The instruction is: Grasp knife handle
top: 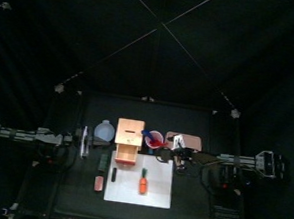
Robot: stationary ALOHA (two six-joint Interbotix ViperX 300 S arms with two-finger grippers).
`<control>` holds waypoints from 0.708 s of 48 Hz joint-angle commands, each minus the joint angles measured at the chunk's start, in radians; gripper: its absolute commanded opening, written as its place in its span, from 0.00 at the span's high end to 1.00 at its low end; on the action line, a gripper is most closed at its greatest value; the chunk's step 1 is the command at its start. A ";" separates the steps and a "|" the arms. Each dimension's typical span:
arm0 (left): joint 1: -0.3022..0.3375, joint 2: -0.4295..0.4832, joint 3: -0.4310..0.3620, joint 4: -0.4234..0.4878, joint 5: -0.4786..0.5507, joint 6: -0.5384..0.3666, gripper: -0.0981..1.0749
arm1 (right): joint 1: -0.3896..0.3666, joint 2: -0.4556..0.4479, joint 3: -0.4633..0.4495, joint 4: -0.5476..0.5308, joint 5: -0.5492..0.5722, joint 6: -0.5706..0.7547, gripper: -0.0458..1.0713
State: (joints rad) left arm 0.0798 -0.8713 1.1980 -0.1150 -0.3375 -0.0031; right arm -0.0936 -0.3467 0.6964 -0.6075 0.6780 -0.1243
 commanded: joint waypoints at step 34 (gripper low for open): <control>0.031 0.005 -0.005 -0.081 -0.009 0.002 0.80 | -0.048 0.041 0.029 -0.060 -0.129 -0.041 0.39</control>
State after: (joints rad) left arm 0.1012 -0.8713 1.2088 -0.1948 -0.3375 -0.0031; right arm -0.1350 -0.2961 0.7378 -0.6673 0.5522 -0.1657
